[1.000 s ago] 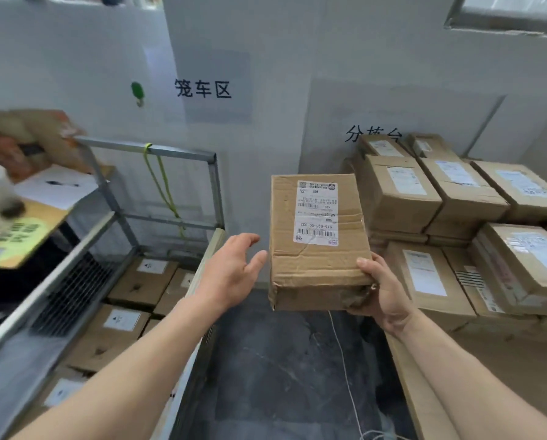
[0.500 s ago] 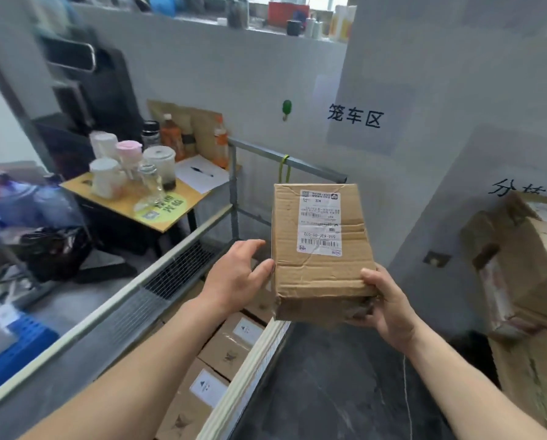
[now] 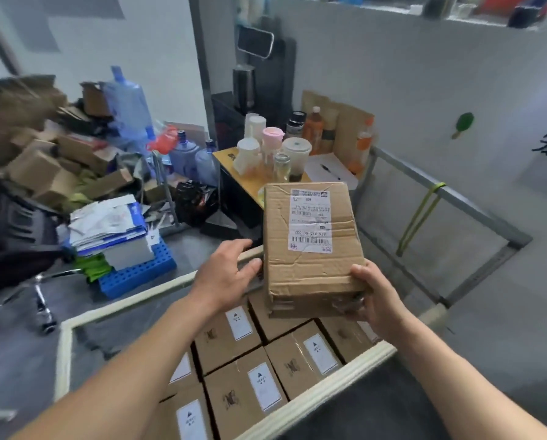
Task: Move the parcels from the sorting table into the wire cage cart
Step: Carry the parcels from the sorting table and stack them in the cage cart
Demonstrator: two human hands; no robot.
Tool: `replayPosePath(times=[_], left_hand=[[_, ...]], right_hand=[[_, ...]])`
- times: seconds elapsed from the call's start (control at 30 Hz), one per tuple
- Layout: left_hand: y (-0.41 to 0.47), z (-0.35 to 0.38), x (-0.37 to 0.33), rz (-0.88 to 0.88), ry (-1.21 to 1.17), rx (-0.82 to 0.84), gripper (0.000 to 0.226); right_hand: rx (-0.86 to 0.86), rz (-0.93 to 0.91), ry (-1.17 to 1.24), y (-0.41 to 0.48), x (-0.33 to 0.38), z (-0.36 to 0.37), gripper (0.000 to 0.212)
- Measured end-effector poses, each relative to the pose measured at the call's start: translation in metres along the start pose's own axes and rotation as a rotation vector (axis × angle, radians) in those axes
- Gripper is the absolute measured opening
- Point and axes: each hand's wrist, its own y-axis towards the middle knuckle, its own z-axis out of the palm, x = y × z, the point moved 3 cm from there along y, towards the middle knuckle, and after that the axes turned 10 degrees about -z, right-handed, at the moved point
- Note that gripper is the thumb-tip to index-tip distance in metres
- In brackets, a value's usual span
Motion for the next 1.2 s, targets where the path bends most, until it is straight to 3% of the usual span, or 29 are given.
replayPosePath(times=[0.3,0.63,0.87,1.2], left_hand=[[-0.020,-0.015,0.072,-0.285,-0.019,-0.125,0.050],[-0.058,-0.041,0.161,-0.438,-0.087,-0.171,0.054],[-0.079,-0.067,0.228,-0.448,-0.092,-0.122,0.055],[-0.098,-0.075,0.303,-0.512,-0.179,-0.037,0.054]], right_hand=[[0.293,0.104,-0.071,0.079,-0.036,0.069,0.072],[0.539,0.192,-0.211,0.068,-0.073,0.166,0.088],[0.439,0.302,-0.257,0.047,-0.112,0.230,0.086],[0.380,0.388,-0.217,0.021,-0.177,0.293,0.057]])
